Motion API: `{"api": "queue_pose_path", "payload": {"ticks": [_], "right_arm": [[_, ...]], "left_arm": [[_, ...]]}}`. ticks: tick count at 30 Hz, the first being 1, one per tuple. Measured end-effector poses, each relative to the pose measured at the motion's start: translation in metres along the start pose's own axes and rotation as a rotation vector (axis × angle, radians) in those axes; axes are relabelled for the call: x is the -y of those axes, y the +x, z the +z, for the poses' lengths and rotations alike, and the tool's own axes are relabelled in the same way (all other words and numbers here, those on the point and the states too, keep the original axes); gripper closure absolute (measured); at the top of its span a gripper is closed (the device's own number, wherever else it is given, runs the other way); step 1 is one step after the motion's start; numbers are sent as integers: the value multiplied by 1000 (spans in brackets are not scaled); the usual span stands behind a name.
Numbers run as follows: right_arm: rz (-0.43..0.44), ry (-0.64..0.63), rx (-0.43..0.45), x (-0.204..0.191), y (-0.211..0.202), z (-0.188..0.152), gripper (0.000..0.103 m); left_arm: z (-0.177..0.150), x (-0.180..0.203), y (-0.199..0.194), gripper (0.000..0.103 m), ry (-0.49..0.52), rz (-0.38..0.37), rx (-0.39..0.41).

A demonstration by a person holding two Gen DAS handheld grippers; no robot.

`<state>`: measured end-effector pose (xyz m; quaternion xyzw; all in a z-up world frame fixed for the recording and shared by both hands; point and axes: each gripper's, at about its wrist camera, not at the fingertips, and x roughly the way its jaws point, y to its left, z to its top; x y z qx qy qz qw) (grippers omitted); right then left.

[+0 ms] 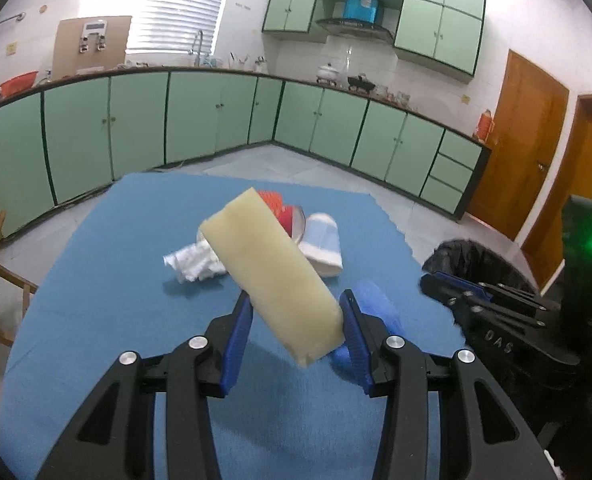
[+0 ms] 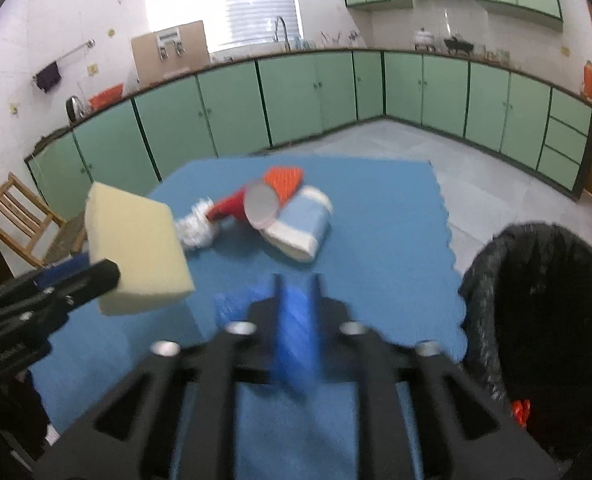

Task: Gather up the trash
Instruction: 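Grasp the blue gloves with the right tool while the left holds the sponge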

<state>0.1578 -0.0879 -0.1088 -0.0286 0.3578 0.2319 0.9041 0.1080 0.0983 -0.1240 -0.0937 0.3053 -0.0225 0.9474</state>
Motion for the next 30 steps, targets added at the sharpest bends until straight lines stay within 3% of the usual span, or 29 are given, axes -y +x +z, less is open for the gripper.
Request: {"api": "queue_pose_path", "payload": {"ticks": [5, 11, 13, 17, 30], "right_arm": [[10, -2, -46, -5, 20, -14, 44], [6, 2, -107, -8, 46, -21, 43], [32, 3, -135, -8, 52, -22, 56], [50, 2, -108, -8, 44, -18, 92], [40, 39, 77, 14, -26, 21, 96]], "left_arm": [[-13, -7, 7, 59, 0, 22, -38], [-14, -17, 6, 59, -11, 40, -32], [-14, -19, 7, 59, -12, 42, -34], [-15, -20, 9, 59, -17, 43, -40], [1, 1, 6, 59, 30, 11, -13]]}}
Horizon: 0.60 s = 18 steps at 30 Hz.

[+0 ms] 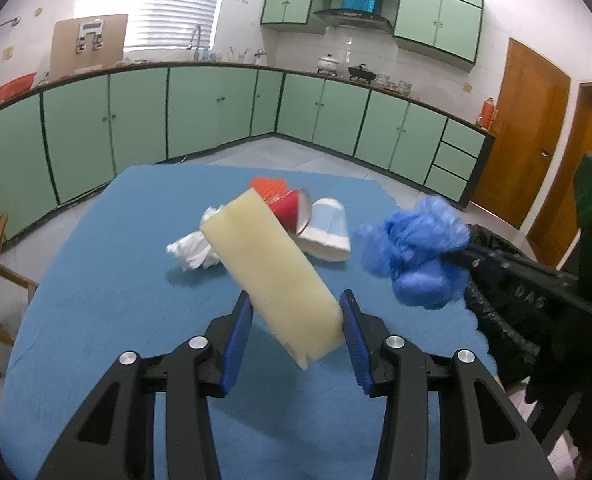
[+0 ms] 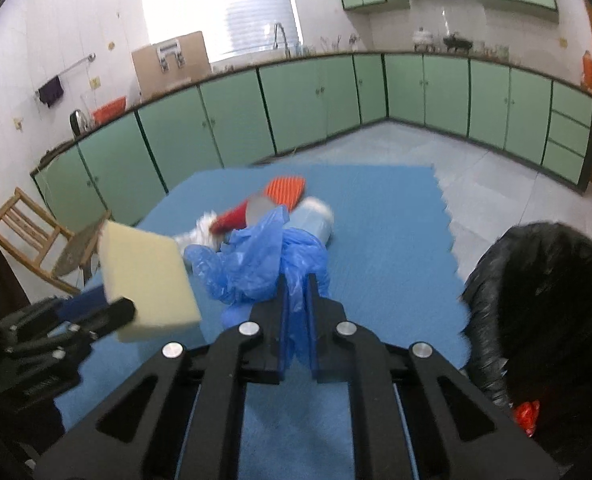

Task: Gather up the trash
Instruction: 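Grasp the blue gloves with the right tool while the left holds the sponge, then carry sponge and blue gloves over the bin and open both tools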

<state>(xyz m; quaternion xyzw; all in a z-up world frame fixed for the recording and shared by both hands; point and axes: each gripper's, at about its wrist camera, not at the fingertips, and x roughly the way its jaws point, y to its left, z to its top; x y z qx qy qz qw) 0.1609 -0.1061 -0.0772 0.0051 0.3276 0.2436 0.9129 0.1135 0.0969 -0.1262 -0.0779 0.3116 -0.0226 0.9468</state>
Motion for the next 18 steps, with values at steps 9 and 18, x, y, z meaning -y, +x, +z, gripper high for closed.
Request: {"api": "queue_pose_path", "payload": {"ticks": [9, 18], "right_arm": [[-114, 82, 106, 64, -60, 8, 96], [-321, 203, 128, 164, -100, -18, 96]], "left_arm": [[36, 62, 11, 59, 74, -130, 57], [54, 161, 42, 59, 163, -302, 67]]}}
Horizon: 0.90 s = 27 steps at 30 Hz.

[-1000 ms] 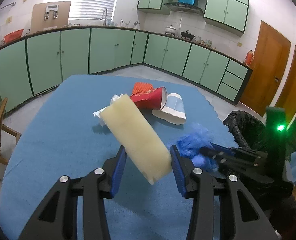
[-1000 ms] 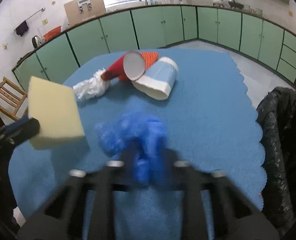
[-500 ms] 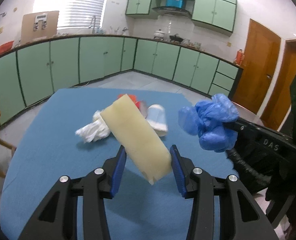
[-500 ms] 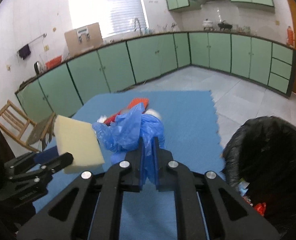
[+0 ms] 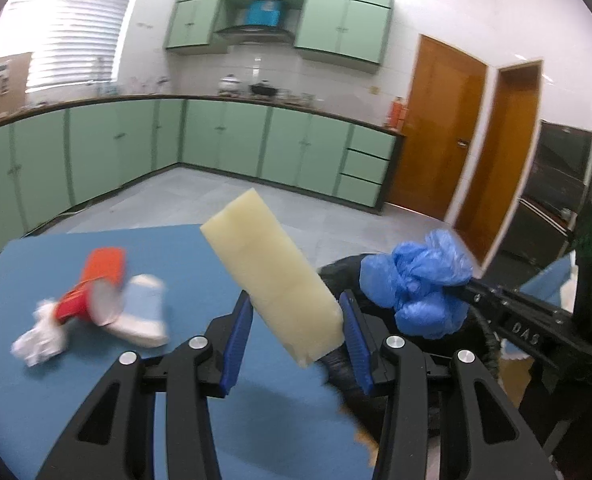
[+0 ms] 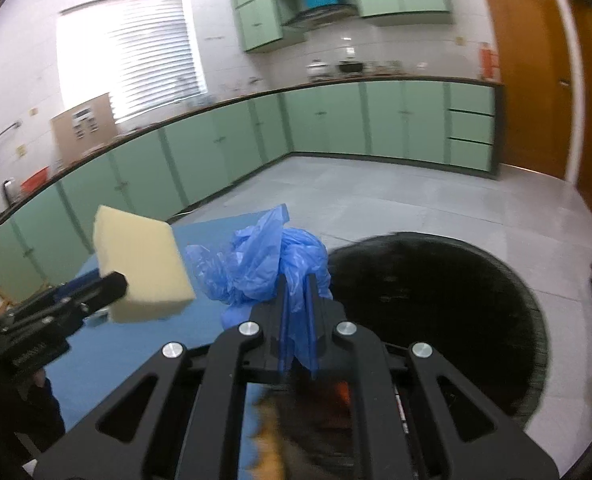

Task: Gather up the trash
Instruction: 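Carry sponge and blue gloves over the bin and open both tools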

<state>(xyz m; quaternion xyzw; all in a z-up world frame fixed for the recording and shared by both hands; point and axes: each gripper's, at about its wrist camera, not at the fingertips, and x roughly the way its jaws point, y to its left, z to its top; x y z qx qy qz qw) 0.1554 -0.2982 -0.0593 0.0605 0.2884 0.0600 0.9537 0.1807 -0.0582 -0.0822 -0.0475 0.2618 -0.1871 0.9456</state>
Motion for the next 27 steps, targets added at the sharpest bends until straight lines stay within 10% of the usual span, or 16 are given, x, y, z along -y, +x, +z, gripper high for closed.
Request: {"api": "queue_pose_path", "payload": {"ticks": [20, 24, 27], "right_arm": [[-198, 111, -91, 119, 51, -42, 90], [-218, 120, -118, 115, 55, -47, 52], [-225, 126, -119, 111, 50, -51, 46]], "left_arm": [[-3, 93, 130, 58, 84, -147, -136], [-5, 93, 136, 50, 89, -153, -162], [-5, 92, 135, 45, 87, -157, -169]]}}
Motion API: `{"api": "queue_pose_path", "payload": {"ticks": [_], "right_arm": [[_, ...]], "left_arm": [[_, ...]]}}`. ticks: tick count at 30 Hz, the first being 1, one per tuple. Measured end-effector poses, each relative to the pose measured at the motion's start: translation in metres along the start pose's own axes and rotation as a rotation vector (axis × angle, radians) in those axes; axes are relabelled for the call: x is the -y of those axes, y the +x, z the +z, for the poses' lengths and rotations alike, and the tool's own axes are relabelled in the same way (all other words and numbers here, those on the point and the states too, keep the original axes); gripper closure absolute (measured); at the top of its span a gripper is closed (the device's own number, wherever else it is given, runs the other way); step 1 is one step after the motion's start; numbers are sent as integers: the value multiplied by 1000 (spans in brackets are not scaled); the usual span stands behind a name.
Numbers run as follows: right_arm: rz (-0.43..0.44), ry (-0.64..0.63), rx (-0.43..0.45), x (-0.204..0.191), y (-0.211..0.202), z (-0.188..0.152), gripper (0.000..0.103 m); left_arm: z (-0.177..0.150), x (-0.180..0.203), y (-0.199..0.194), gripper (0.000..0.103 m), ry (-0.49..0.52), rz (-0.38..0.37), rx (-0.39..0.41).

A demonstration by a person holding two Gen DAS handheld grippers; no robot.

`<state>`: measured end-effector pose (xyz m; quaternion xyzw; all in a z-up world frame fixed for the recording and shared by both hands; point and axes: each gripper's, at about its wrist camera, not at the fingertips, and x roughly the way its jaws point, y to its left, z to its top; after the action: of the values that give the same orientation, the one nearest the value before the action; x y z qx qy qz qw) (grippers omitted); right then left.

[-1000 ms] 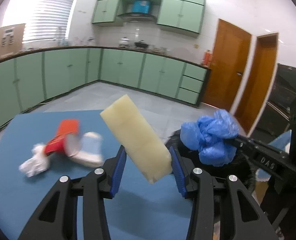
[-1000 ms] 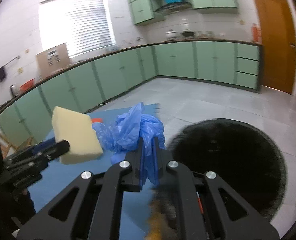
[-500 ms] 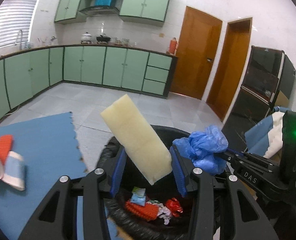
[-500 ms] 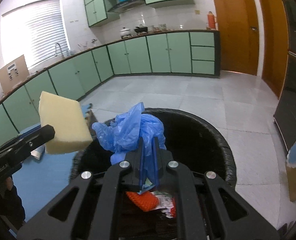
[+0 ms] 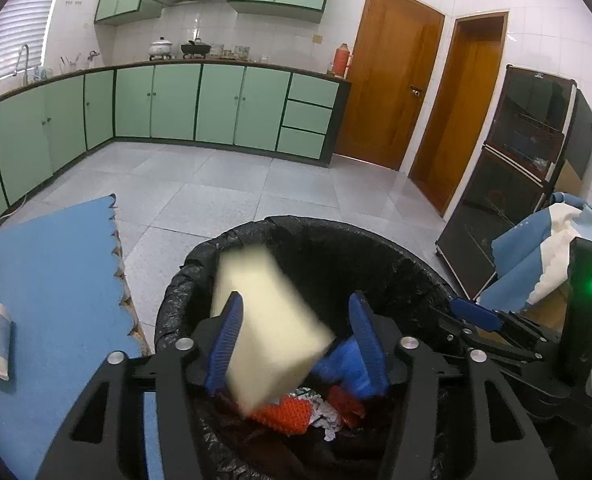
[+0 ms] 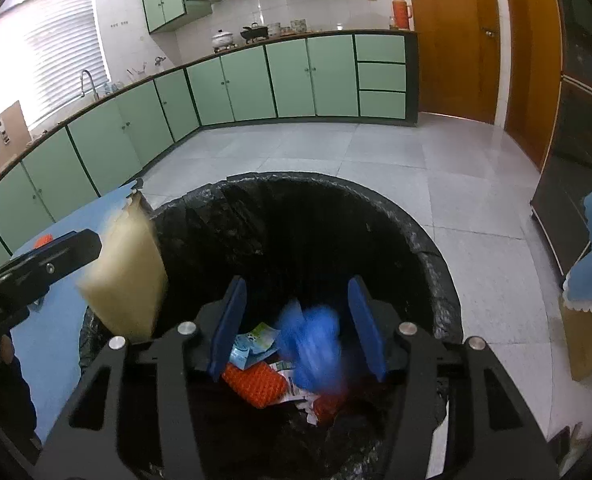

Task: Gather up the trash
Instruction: 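Carry sponge and blue gloves over the bin and open both tools, then return both tools to the table above the remaining trash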

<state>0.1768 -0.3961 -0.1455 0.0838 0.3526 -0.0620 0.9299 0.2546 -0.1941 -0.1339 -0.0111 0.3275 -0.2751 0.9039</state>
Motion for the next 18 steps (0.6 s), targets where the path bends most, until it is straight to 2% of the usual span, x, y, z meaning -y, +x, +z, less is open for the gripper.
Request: {"api": "queue_pose_path", "payload": {"ticks": [4, 5, 9, 12, 18], "right_arm": [[-20, 14, 19, 0, -13, -1, 33], [-29, 17, 28, -1, -18, -1, 26], [-37, 2, 63, -16, -37, 3, 13], [-28, -31, 81, -34, -49, 8, 11], [56, -99, 116, -91, -69, 15, 9]], "left_arm": [[0, -4, -11, 44, -18, 0, 5], [-1, -6, -15, 44, -21, 3, 11], [0, -20, -43, 35, -38, 36, 52], [-1, -35, -70, 32, -49, 74, 93], [-15, -79, -133, 26, -94, 185, 154]]}}
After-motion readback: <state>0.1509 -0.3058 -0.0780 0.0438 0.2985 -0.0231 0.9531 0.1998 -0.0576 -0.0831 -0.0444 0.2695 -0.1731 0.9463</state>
